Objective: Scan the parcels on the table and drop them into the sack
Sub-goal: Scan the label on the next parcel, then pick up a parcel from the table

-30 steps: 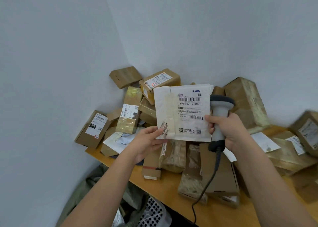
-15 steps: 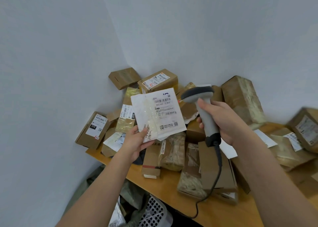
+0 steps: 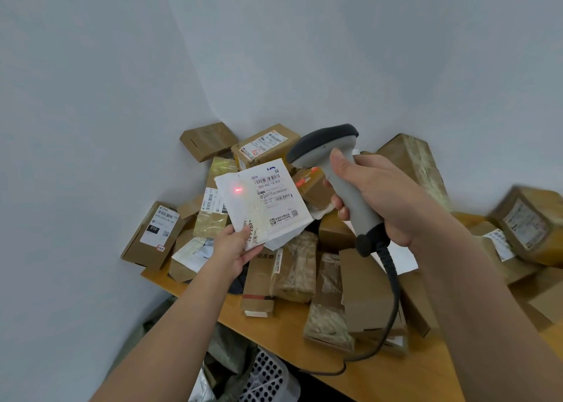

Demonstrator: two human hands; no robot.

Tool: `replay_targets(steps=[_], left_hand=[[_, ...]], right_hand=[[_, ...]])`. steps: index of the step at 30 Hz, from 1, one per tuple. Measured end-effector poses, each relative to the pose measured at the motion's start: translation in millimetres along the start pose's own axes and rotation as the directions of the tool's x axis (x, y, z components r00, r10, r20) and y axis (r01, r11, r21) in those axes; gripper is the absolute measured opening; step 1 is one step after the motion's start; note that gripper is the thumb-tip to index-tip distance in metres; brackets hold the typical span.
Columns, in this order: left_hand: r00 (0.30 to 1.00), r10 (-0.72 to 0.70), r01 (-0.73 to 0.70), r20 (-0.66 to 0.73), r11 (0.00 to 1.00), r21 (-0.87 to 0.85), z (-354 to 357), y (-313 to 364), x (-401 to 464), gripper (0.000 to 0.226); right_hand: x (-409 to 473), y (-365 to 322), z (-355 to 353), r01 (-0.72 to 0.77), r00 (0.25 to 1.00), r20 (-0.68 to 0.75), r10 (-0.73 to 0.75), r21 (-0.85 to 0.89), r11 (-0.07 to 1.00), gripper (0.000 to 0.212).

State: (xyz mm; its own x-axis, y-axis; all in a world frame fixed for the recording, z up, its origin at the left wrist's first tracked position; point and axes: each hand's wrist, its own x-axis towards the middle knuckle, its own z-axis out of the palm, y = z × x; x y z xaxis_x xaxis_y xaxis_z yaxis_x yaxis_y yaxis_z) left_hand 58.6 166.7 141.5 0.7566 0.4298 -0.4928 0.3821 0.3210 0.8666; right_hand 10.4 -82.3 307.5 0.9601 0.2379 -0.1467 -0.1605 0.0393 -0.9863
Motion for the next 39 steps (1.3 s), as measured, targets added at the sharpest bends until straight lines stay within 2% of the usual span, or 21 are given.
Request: replay_targets(steps=[8,17,21,29,33,36,39], left_hand=[[1.0,-0.016,0.016,-0.006,1.0,0.018,5.6,-6.4,8.4,0.015],[0.999,-0.047,0.047,-0.015,0.998,-0.03,-13.2,-15.1,19.6,0.016],[0.997,-0.072,0.071,-0.034,0.996,-0.052,-37.9,-19.5,22.2,0.012],[0.977,-0.134,0.117,-0.167,0.987,-0.108,-136.7,-35.0,36.6,0.025],[0.93,-0.203,0.149,-0.307,0.97,-0.193,-208.1,-56.7,43.9,0.017],[0.85,-0.262,0.166,-0.457,0.956,-0.241,-265.0,-92.9,44.5,0.024],[0.763,-0.355,0.253,-0.54,0.933,-0.255,-315.1,-139.0,45.7,0.032]], right_hand=[[-6.4,-6.2,-4.1,0.045,0.998,-0.04,-0.049,-0.082,0.996,0.038],[1.1,-5.3,17.8,0.011,1.0,-0.013,-0.013,-0.127,0.992,0.035],[10.1,-0.8,40.1,0.004,1.0,0.031,0.0,-0.137,0.991,0.036],[38.3,30.5,120.1,-0.067,0.98,0.173,0.095,-0.159,0.985,0.039],[54.1,63.2,171.5,-0.087,0.962,0.236,0.139,-0.217,0.972,0.037],[64.2,96.4,209.4,-0.108,0.953,0.25,0.171,-0.245,0.963,0.035],[72.1,130.8,241.7,-0.173,0.944,0.239,0.228,-0.232,0.957,0.033]])
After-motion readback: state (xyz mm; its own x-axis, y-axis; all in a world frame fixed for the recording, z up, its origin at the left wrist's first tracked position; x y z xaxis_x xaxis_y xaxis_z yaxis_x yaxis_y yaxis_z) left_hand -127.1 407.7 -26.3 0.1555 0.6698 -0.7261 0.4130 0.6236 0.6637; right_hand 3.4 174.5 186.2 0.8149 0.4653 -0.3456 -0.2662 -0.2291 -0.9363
